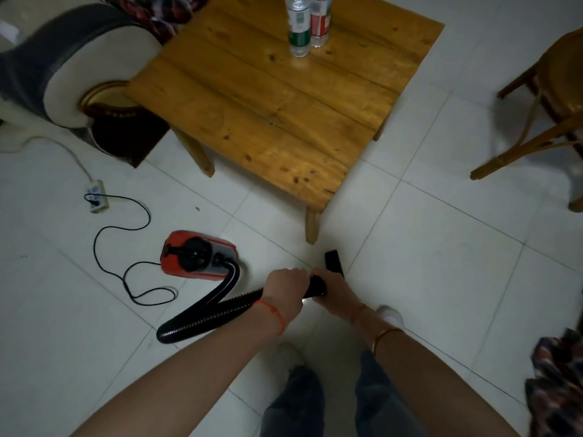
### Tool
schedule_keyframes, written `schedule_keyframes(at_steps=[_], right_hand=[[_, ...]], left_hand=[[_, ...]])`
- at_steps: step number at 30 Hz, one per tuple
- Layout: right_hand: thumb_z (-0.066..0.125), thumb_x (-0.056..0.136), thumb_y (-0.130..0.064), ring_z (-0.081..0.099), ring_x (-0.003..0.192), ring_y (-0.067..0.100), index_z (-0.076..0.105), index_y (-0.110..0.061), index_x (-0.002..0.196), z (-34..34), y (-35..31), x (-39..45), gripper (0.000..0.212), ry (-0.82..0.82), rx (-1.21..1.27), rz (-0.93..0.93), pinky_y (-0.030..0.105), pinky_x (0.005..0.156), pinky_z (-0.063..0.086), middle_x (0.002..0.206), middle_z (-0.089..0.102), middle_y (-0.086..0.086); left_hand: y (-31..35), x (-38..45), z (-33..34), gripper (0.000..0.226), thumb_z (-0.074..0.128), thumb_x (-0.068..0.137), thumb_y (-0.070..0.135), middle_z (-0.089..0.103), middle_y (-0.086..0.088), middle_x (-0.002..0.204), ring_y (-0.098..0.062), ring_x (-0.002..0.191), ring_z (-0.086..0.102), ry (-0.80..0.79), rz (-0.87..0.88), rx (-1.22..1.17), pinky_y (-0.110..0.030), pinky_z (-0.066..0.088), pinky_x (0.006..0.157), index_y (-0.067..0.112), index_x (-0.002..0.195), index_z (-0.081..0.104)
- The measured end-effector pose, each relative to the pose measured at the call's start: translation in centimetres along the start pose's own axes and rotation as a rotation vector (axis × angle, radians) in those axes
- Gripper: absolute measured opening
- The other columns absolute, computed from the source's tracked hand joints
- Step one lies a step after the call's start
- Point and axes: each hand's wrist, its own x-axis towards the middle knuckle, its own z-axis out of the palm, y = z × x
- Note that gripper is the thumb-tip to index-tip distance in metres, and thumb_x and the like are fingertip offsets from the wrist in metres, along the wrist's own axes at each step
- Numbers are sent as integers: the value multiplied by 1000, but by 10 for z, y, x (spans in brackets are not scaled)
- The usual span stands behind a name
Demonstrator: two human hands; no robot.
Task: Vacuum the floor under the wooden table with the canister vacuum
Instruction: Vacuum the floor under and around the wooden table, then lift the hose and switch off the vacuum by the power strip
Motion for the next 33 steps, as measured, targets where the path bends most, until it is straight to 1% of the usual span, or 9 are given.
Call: schedule_keyframes(at_steps=[4, 8, 10, 15, 22, 24, 27, 30, 33], right_hand=[[61, 79, -1, 64, 82, 20, 59, -10, 91, 25, -36, -7, 15, 25, 33, 76, 30, 76, 53, 87, 66, 7], [64, 82, -4, 62, 83, 16, 61, -9, 97, 40, -62, -7, 16, 75, 114, 174, 9, 66, 43, 91, 66, 4], [66, 82, -7, 61, 85, 15, 61, -9, 98, 42, -75, -3, 17, 80, 106, 177, 5, 62, 40, 91, 66, 2], [67, 83, -7, 55, 89, 8, 61, -6, 109, 37, -107, 13, 26, 79, 97, 173, 4, 70, 35, 96, 62, 0], [64, 83, -4, 62, 100, 22, 62, -7, 109, 27, -141, 37, 27, 128, 121, 206, 11, 73, 35, 103, 68, 9], [64, 83, -4, 62, 102, 23, 61, -7, 111, 26, -147, 43, 28, 130, 128, 234, 12, 76, 36, 105, 68, 10], [67, 80, -4, 62, 105, 25, 62, -9, 113, 30, -157, 52, 34, 149, 172, 303, 18, 81, 39, 108, 68, 11], [70, 79, -6, 61, 107, 27, 62, -12, 116, 37, -168, 60, 38, 167, 206, 343, 20, 84, 39, 110, 68, 10], [72, 79, -8, 61, 103, 26, 64, -10, 111, 50, -181, 67, 33, 196, 262, 362, 22, 83, 41, 106, 68, 9]], left_hand=[[-34, -29, 7, 30, 54, 91, 9, 61, -4, 112, -23, 97, 64, 65, 14, 54, -28, 37, 67, 11, 120, 47], [-68, -51, 1, 29, 55, 92, 10, 60, -5, 111, -23, 97, 62, 165, 15, 95, -28, 35, 66, 10, 120, 45], [-83, -59, -1, 30, 55, 92, 10, 59, -5, 111, -23, 97, 61, 215, 13, 135, -29, 33, 66, 10, 120, 44], [-116, -67, -12, 29, 57, 92, 13, 58, -5, 108, -22, 94, 60, 266, -4, 172, -29, 33, 65, 10, 117, 43], [-170, -64, -28, 18, 58, 90, 18, 63, 1, 98, -18, 87, 62, 289, -113, 134, -28, 40, 68, 16, 106, 50], [-192, -64, -29, 19, 60, 89, 25, 64, 3, 95, -16, 83, 63, 310, -144, 71, -26, 38, 65, 19, 106, 54], [-227, -67, -29, 30, 66, 80, 42, 66, 7, 90, -15, 80, 63, 319, -173, -10, -25, 44, 67, 26, 105, 59], [-259, -72, -23, 36, 66, 81, 33, 64, -1, 107, -22, 97, 61, 343, -142, -124, -32, 49, 80, 17, 113, 58], [-294, -73, -15, 39, 62, 84, 29, 63, -3, 116, -23, 100, 61, 358, -134, -188, -31, 48, 84, 16, 120, 55]])
